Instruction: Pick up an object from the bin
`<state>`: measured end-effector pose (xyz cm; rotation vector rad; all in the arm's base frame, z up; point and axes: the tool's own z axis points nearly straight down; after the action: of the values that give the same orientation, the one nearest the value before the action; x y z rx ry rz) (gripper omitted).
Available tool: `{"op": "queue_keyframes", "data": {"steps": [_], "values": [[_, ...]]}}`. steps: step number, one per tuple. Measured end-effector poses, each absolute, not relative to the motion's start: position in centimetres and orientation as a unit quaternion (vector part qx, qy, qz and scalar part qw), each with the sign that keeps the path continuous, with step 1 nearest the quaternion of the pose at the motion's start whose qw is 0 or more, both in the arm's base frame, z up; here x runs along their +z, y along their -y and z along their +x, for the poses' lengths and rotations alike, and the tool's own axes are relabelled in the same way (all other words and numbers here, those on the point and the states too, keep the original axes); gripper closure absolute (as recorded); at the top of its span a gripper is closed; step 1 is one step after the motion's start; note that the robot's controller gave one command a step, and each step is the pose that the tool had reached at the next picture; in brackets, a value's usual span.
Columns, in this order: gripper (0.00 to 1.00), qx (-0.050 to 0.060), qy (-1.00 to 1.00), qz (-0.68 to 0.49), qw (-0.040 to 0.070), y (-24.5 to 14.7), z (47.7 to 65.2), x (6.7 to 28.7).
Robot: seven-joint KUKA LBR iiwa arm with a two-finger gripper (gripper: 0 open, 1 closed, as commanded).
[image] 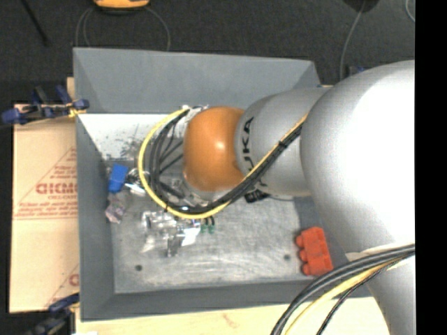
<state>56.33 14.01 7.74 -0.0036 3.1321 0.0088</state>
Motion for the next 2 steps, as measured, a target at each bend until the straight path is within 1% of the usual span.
{"op": "queue_keyframes", "data": {"steps": [1,2], "values": [[0.0,0.003,-1.0,0.002,0.006,-14.04,56.51,7.83],[1.0,0.003,-1.0,0.002,0.008,-14.05,56.67,8.02]]}}
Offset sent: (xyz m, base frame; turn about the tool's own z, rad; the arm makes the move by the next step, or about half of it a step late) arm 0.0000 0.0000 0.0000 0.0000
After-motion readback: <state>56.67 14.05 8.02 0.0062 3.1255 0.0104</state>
